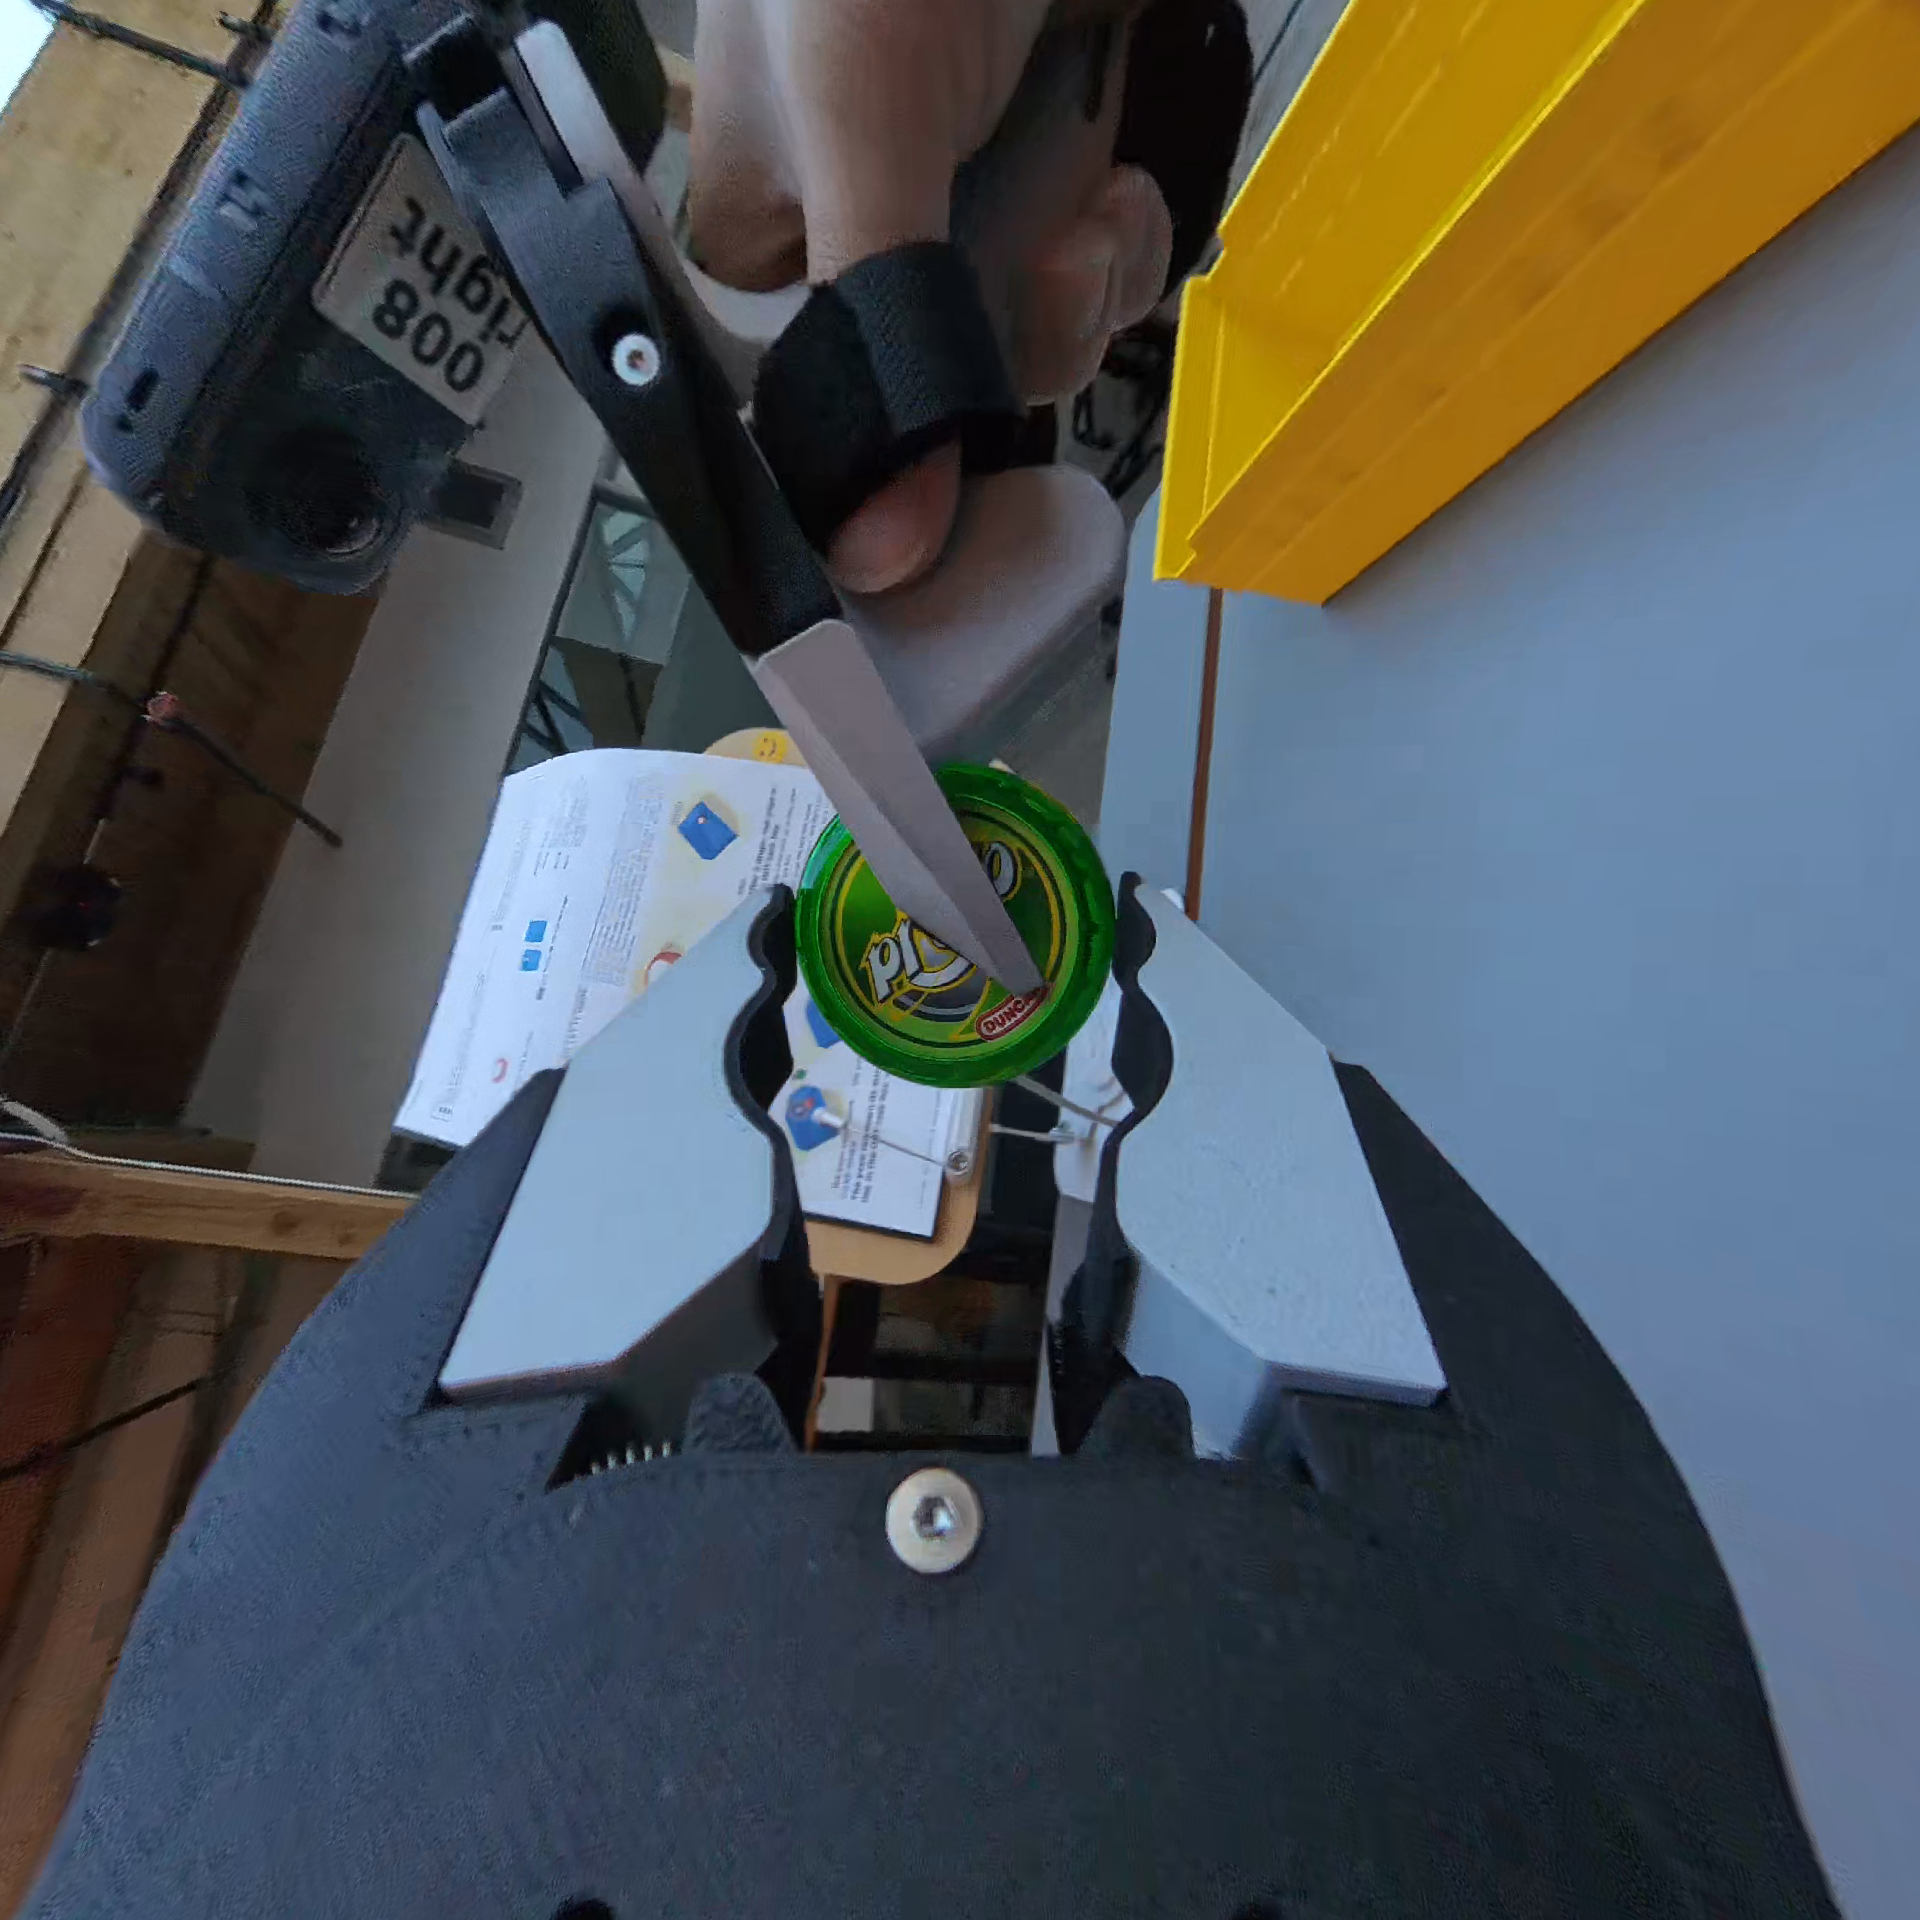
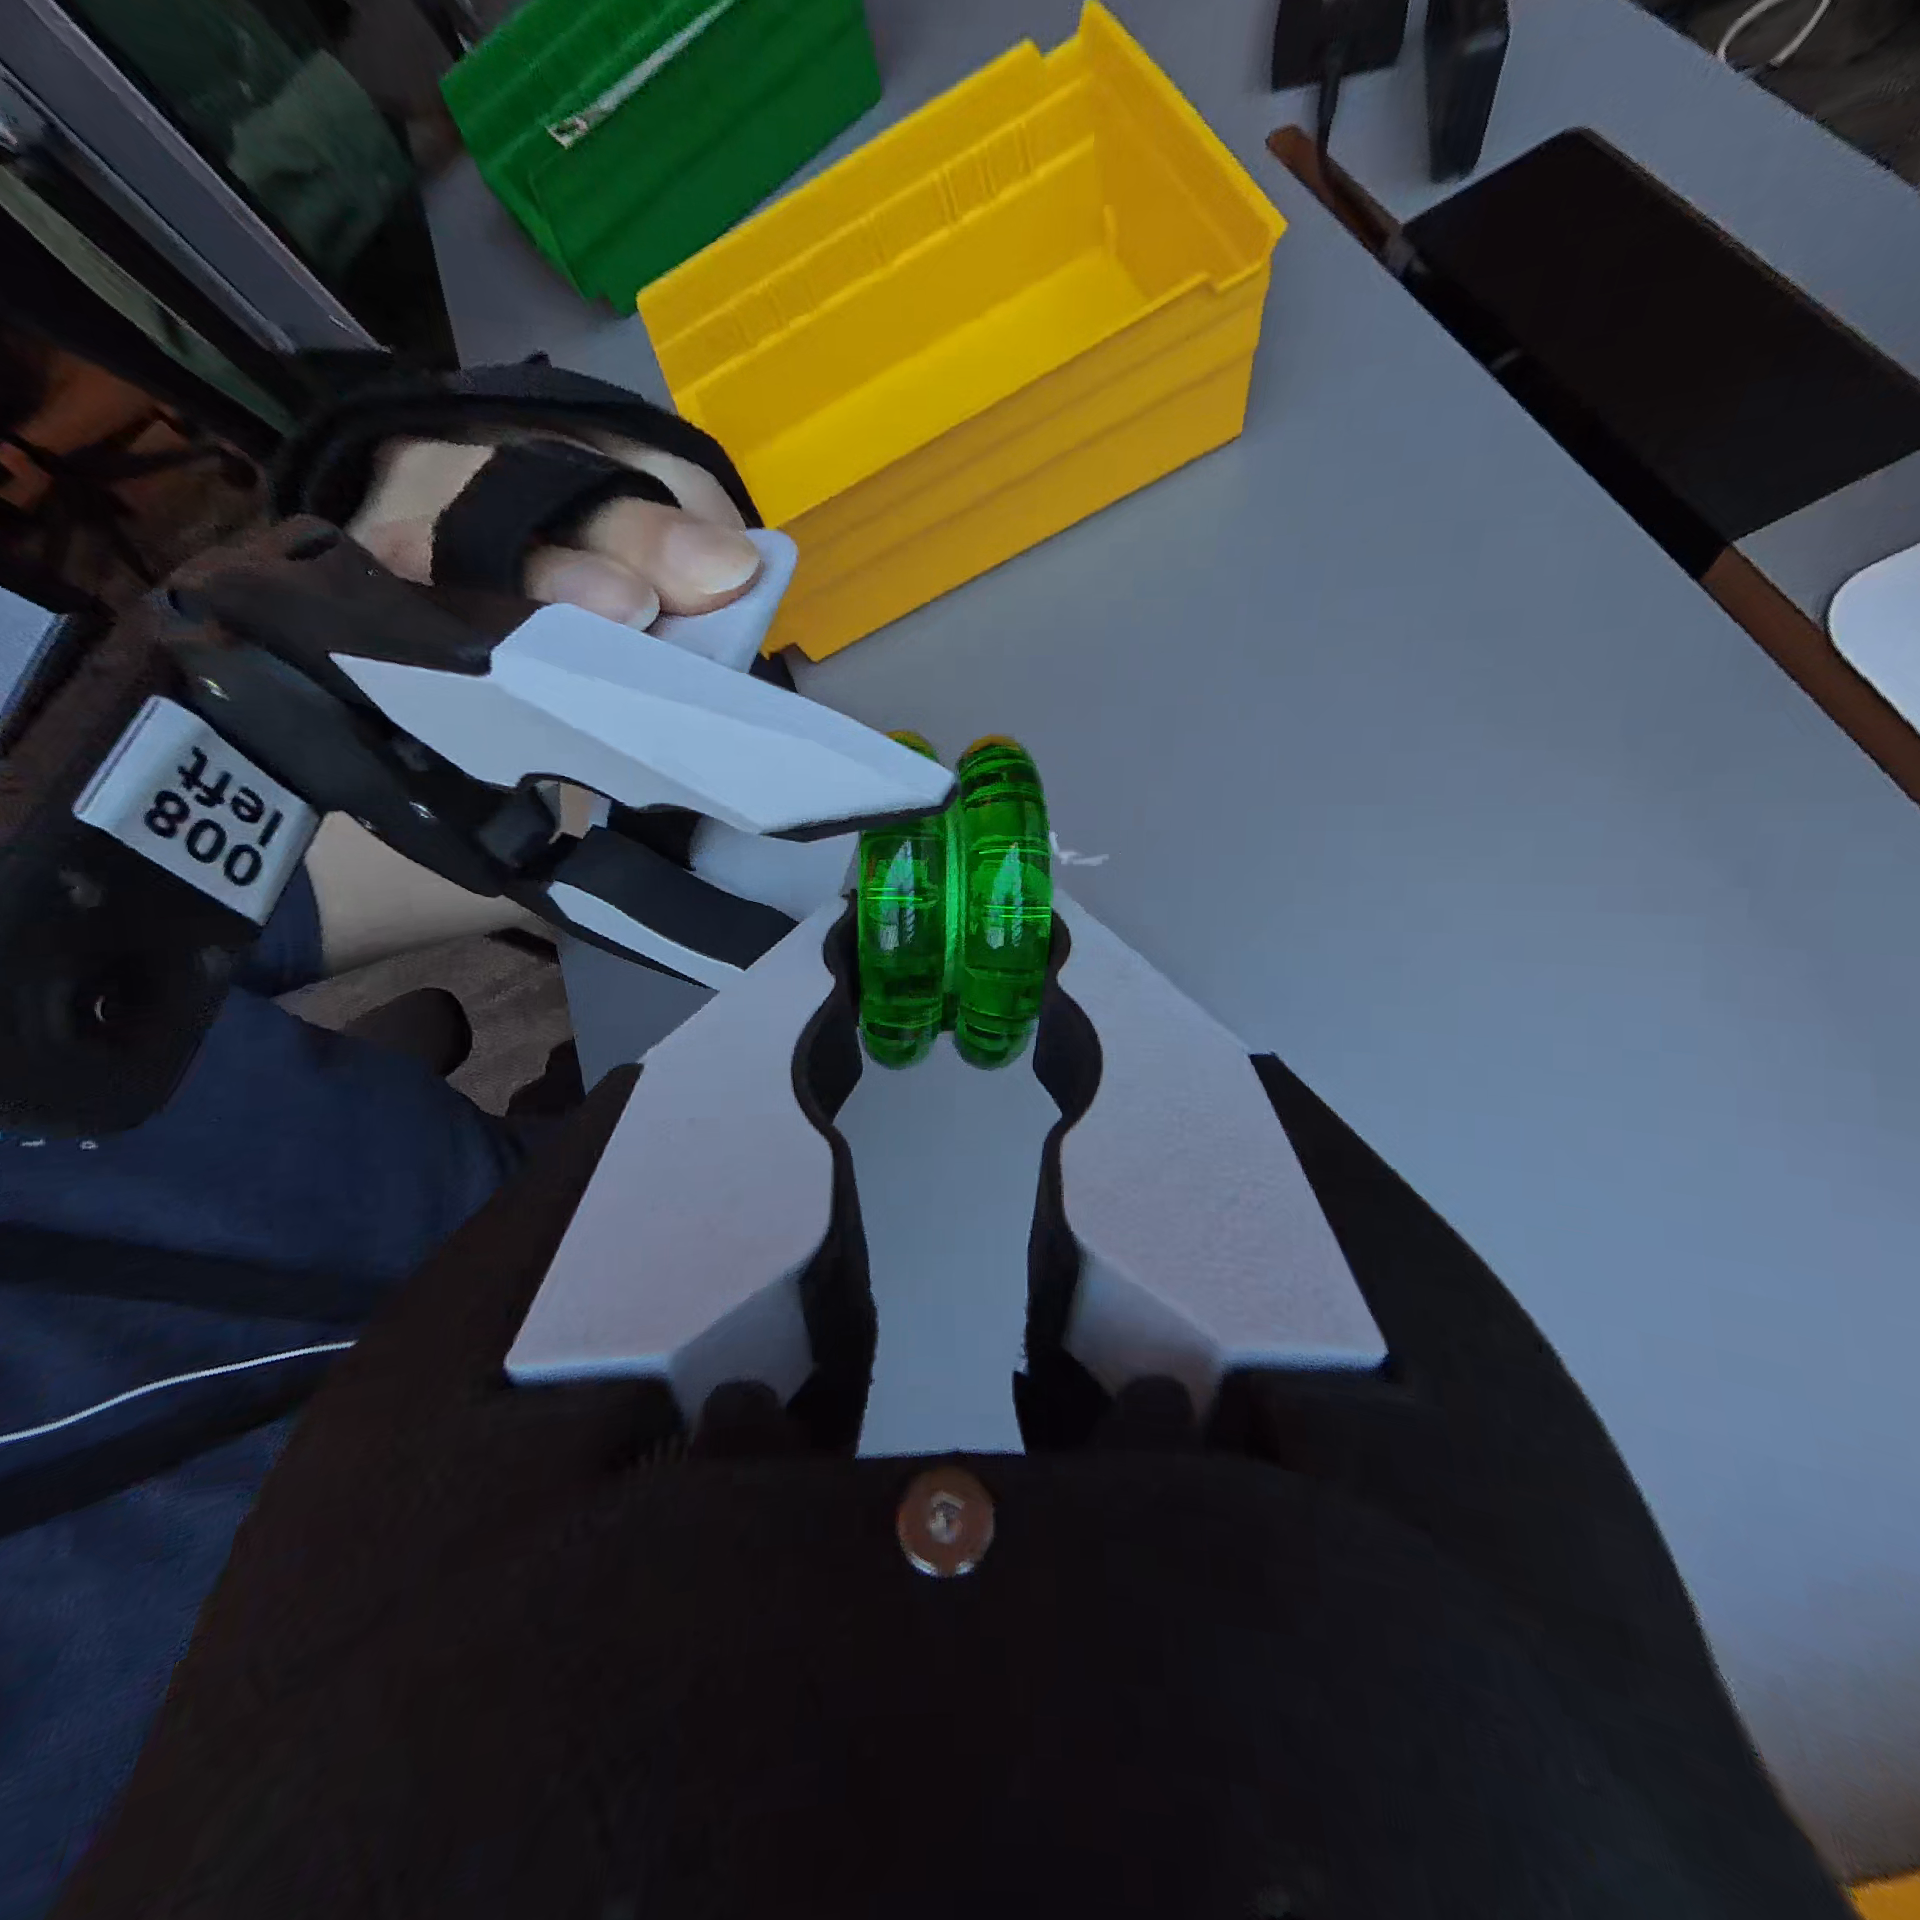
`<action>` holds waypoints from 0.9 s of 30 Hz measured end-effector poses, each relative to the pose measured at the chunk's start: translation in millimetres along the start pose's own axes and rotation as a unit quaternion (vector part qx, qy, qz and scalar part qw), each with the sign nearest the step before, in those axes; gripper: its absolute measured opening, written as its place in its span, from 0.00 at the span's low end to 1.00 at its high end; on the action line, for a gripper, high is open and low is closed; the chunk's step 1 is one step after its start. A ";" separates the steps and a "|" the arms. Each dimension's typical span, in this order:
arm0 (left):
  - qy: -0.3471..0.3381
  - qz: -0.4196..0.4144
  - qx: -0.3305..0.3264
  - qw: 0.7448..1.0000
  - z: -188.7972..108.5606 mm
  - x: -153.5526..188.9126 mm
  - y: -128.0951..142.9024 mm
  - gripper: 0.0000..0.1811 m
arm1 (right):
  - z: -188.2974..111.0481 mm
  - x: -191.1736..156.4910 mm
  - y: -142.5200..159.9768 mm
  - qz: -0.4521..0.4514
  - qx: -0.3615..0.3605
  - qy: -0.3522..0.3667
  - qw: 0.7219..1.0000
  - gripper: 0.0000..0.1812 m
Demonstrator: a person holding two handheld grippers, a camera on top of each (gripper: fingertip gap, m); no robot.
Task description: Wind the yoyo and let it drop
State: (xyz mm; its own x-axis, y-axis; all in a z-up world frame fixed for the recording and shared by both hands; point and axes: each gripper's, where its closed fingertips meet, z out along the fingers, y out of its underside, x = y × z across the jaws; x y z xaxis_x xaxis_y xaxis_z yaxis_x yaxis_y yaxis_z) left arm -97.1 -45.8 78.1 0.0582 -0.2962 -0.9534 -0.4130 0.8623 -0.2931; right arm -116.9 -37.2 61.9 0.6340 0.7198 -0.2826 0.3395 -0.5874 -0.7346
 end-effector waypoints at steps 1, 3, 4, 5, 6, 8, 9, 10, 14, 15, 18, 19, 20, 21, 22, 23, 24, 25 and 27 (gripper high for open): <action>-0.014 -0.004 0.001 1.000 0.7 -3.0 0.7 0.33 | -2.0 1.0 -2.7 -0.003 0.022 -0.008 1.000 0.15; -0.023 -0.075 0.013 0.997 -0.5 -13.4 2.9 0.33 | -13.3 1.6 -15.3 -0.028 0.108 -0.025 0.994 0.15; -0.004 -0.136 0.026 0.990 -2.8 -17.0 3.4 0.36 | -20.8 2.4 -20.3 -0.037 0.152 -0.030 0.987 0.15; 0.015 -0.209 0.045 0.977 -5.8 -23.0 3.6 0.40 | -29.5 -2.3 -26.4 -0.050 0.206 -0.049 0.976 0.15; 0.036 -0.286 0.073 0.955 -9.4 -29.6 1.8 0.44 | -40.4 -10.3 -33.0 -0.060 0.266 -0.078 0.959 0.15; 0.118 -0.429 0.165 0.880 -21.7 -36.3 -15.5 0.42 | -62.4 -27.5 -42.3 -0.088 0.373 -0.137 0.914 0.15; 0.154 -0.488 0.211 0.833 -28.2 -41.3 -24.4 0.41 | -69.8 -34.1 -43.9 -0.107 0.410 -0.156 0.892 0.15; 0.181 -0.529 0.251 0.791 -33.4 -46.5 -30.8 0.40 | -71.5 -37.8 -43.5 -0.119 0.425 -0.168 0.881 0.15; 0.158 -0.549 0.323 0.754 -37.6 -58.4 -28.8 0.16 | -51.0 -41.7 -39.3 -0.158 0.412 -0.163 0.882 0.15; 0.149 -0.540 0.328 0.761 -37.8 -58.2 -27.8 0.14 | -47.2 -40.9 -39.5 -0.164 0.414 -0.155 0.882 0.15; 0.160 -0.523 0.303 0.781 -33.9 -50.2 -25.0 0.15 | -39.3 -39.5 -37.8 -0.187 0.413 -0.137 0.881 0.15; 0.167 -0.522 0.293 0.783 -33.4 -48.2 -23.5 0.15 | -37.9 -38.4 -37.0 -0.195 0.414 -0.130 0.879 0.15; 0.175 -0.517 0.282 0.789 -33.1 -45.9 -21.7 0.15 | -35.6 -37.7 -36.0 -0.199 0.411 -0.127 0.881 0.15; 0.180 -0.505 0.271 0.799 -32.9 -43.5 -19.6 0.15 | -32.5 -36.6 -35.0 -0.202 0.405 -0.123 0.883 0.16; 0.182 -0.491 0.258 0.812 -32.7 -40.9 -17.8 0.15 | -28.7 -35.0 -33.8 -0.208 0.393 -0.117 0.888 0.16; 0.184 -0.476 0.244 0.825 -32.2 -37.9 -16.0 0.15 | -24.4 -33.5 -32.0 -0.212 0.373 -0.112 0.896 0.16; 0.184 -0.462 0.226 0.838 -30.8 -34.3 -13.2 0.15 | -19.7 -30.2 -30.1 -0.216 0.343 -0.101 0.909 0.17; 0.184 -0.447 0.203 0.851 -28.7 -30.1 -9.0 0.15 | -16.4 -26.7 -28.8 -0.221 0.312 -0.085 0.920 0.21; 0.185 -0.415 0.166 0.875 -26.4 -21.9 -3.0 0.15 | -10.8 -23.3 -23.3 -0.248 0.239 -0.056 0.937 0.23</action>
State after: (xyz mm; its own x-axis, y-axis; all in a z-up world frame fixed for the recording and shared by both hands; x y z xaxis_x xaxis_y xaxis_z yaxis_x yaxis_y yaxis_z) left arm -121.2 -52.8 101.8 -0.1117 -0.9366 -0.3322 -0.0771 0.3415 -0.9367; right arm -132.1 -44.3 92.3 0.3944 0.9106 0.1236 0.2053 0.0438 -0.9777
